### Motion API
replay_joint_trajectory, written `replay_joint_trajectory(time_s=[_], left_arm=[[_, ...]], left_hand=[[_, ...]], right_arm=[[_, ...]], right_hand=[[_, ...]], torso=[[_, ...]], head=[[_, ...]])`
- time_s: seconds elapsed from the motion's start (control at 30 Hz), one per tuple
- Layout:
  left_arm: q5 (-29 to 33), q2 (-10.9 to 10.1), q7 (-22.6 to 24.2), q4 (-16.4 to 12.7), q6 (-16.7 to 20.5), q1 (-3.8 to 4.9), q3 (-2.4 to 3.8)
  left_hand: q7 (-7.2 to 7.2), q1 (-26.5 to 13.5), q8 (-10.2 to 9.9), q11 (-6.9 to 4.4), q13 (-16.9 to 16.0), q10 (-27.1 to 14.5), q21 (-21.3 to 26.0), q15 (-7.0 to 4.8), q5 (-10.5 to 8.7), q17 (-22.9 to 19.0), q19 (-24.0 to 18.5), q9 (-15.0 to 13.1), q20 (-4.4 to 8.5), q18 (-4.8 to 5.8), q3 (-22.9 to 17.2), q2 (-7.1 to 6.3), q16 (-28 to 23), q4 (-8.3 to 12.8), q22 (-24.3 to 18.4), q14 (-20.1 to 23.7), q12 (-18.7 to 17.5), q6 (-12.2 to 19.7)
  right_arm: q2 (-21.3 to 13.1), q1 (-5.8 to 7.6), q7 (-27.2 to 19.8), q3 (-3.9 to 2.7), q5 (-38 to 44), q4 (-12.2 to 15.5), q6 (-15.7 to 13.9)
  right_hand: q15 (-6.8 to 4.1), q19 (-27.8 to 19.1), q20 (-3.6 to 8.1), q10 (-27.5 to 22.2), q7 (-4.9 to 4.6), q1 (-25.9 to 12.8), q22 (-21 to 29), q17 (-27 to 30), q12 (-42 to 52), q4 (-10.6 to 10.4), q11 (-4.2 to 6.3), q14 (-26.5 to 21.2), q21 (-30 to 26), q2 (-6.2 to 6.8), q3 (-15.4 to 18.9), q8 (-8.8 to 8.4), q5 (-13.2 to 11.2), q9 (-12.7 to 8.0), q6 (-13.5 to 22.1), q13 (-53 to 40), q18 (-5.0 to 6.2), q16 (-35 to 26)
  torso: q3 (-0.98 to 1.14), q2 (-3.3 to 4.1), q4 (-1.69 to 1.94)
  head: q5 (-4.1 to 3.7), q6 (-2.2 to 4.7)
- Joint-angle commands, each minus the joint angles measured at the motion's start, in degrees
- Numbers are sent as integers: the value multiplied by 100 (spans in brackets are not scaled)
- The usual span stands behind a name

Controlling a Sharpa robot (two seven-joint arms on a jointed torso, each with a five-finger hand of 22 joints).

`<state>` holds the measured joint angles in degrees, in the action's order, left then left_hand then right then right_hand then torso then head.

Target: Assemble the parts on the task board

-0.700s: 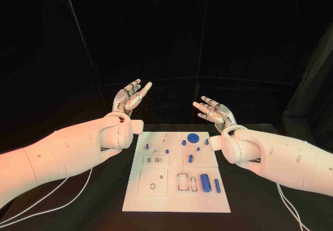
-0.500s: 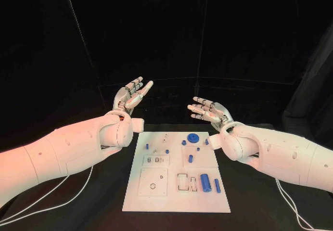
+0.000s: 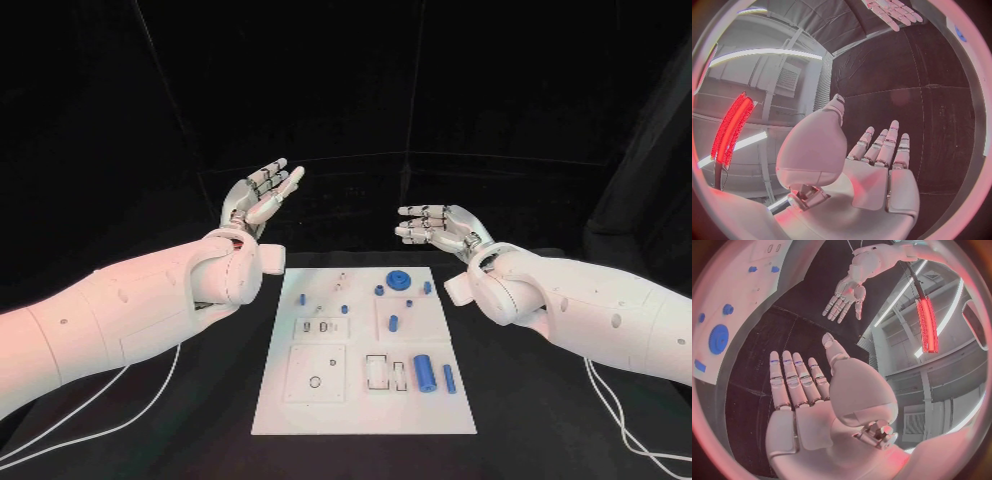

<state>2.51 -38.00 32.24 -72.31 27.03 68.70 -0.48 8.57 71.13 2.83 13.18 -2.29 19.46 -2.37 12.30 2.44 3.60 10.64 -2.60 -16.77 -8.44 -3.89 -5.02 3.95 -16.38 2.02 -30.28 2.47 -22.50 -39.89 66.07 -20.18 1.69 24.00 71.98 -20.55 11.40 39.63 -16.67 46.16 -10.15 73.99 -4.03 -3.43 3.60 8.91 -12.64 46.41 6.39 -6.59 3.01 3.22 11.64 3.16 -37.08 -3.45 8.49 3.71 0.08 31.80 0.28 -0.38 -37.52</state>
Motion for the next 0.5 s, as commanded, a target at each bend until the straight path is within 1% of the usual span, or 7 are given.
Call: replay_joint_trajectory(time_s=[0.03, 0.1, 0.13, 0.17, 0.3, 0.37, 0.5], left_arm=[[14, -89, 159, -89, -182, 9, 5], [6, -149, 177, -145, -194, 8, 4], [-5, -185, 185, -181, -202, 8, 4], [-21, -225, 190, -220, -216, 8, 4], [-113, -377, 197, -389, -262, 8, 4], [-200, -471, 190, -504, -301, 8, 4], [-409, -672, 144, -790, -409, 7, 4]], left_hand=[[717, 120, 98, 85, -51, 518, -131, 48, 28, 97, 346, -50, -8, 30, -53, 34, 198, 26, 65, -752, 106, -426], [727, 216, 270, 100, -172, 1609, -416, 52, 48, 192, 1114, -135, -18, -16, -65, 102, 447, 92, 213, -1406, 370, -1090], [720, 246, 360, 52, -248, 2297, -616, -48, 43, 226, 1656, -179, 12, -41, -65, 140, 551, 125, 315, -1644, 547, -1436], [678, 276, 444, -11, -279, 2678, -898, -121, 33, 264, 2398, -216, 13, -123, -52, 167, 670, 168, 453, -1929, 656, -1778], [576, 337, 627, -167, -268, 3258, -1207, -309, 39, 315, 3179, -282, 89, -201, 22, 244, 870, 313, 542, -2584, 795, -2634], [489, 380, 686, -281, -274, 3615, -1357, -444, 34, 386, 3575, -288, 209, -232, 58, 289, 1018, 405, 577, -3027, 880, -2886], [412, 408, 700, -383, -250, 3974, -1403, -562, 30, 462, 3894, -259, 327, -235, 127, 361, 1066, 519, 545, -3384, 886, -3146]], right_arm=[[-37, 18, -51, -6, 622, -10, -138], [-54, 28, -22, -7, 828, -21, -150], [-62, 39, 1, -7, 959, -30, -156], [-67, 53, 29, -8, 1106, -41, -157], [-87, 122, 175, -10, 1771, -76, -148], [-90, 170, 302, -11, 2234, -98, -116], [-75, 278, 673, -14, 3400, -126, 2]], right_hand=[[-154, 554, 26, 817, -312, 232, -45, -29, 132, 221, 142, 827, 229, -21, -15, 97, -38, 65, -1150, -23, 204, 134], [-231, 772, 80, 1019, -275, 291, -72, -38, 186, 292, 208, 1097, 336, -34, -41, 141, -38, 80, -1441, -24, 222, 206], [-266, 873, 110, 1100, -257, 306, -76, -27, 188, 330, 237, 1201, 379, -45, -56, 138, -26, 73, -1516, -14, 214, 211], [-302, 971, 150, 1201, -233, 329, -85, -32, 207, 376, 265, 1321, 425, -43, -72, 150, -15, 75, -1596, -19, 224, 235], [-479, 1416, 329, 1612, -141, 341, -137, -31, 239, 561, 383, 1779, 641, -75, -158, 179, 17, 75, -1892, -21, 208, 295], [-549, 1608, 423, 1805, -106, 335, -168, -31, 246, 661, 458, 1969, 743, -93, -210, 199, 32, 81, -2023, -26, 215, 312], [-770, 2295, 707, 2231, -24, 370, -382, -52, 268, 770, 603, 2497, 1232, -36, -298, 223, 57, 89, -2264, -46, 200, 415]], torso=[[12, 82, -11], [14, 120, -12], [11, 139, -11], [13, 168, -10], [16, 262, 1], [13, 323, 12], [8, 451, 34]], head=[[-9, -3], [-10, 10], [-19, 9], [-26, 29], [-45, 52], [-57, 84], [-89, 135]])
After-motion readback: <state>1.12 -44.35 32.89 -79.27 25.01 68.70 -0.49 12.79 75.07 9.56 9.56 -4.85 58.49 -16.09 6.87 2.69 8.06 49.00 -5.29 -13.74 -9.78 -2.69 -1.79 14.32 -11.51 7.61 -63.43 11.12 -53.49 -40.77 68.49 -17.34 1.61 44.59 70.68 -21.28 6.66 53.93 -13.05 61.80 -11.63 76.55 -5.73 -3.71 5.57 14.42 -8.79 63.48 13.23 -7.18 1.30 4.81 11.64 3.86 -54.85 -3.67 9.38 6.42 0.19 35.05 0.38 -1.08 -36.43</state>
